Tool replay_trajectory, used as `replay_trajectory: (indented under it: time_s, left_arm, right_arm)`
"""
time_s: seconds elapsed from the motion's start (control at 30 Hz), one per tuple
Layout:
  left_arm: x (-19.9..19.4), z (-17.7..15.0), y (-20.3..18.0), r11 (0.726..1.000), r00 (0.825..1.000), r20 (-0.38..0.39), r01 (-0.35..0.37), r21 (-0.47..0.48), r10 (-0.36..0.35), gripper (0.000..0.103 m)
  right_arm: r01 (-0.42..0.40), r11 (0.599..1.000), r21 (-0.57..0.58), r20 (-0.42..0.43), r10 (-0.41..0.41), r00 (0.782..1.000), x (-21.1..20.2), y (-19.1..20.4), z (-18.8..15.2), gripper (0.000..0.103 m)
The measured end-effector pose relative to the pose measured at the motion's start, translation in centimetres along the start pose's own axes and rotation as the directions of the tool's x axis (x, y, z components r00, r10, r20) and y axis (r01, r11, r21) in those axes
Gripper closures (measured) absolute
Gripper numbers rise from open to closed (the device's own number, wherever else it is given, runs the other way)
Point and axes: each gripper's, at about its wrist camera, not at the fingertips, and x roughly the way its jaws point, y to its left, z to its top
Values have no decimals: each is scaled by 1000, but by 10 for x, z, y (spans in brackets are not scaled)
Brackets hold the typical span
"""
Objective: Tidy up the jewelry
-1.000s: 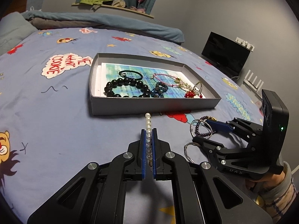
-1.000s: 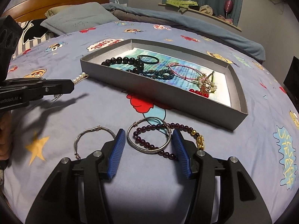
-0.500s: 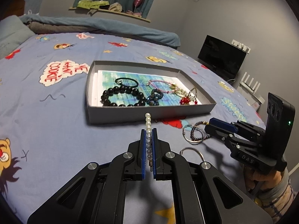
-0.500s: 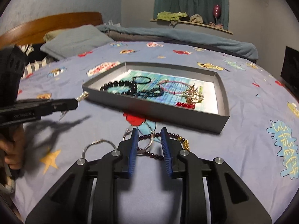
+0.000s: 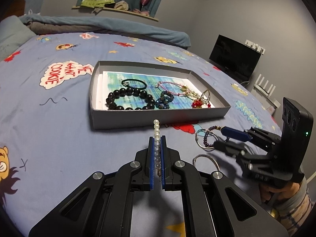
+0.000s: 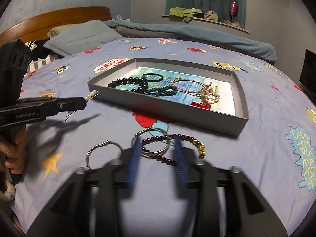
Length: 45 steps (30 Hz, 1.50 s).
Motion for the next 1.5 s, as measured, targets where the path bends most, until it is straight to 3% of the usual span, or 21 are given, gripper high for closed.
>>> replay_trajectory:
  time_s: [0.3, 0.37, 0.77, 1.07, 1.5]
  left_arm:
    - [2, -2, -1, 1000, 1000, -8, 3, 5, -3, 97]
    - [2, -2, -1, 1000, 1000, -9, 4, 5, -4, 97]
    - [-1, 5, 0, 1000, 1000, 9, 20, 1, -20, 97]
    - [11, 32, -3, 999, 999, 28, 21, 34, -22, 97]
    - [62, 70, 22, 1000, 1000, 4, -27, 3, 27, 97]
  right_arm:
    - [37, 996, -79, -88, -44, 995, 26, 14, 5, 49]
    - [40, 995, -91, -95, -48, 994, 29, 15, 4, 54]
    - [13, 1000, -28, 24, -12, 1000, 0, 4, 7, 54]
    - [-10, 999, 34, 92, 7, 996, -5, -15, 37, 54]
    - [-45, 996, 80, 20, 43, 999, 54, -32, 80, 54]
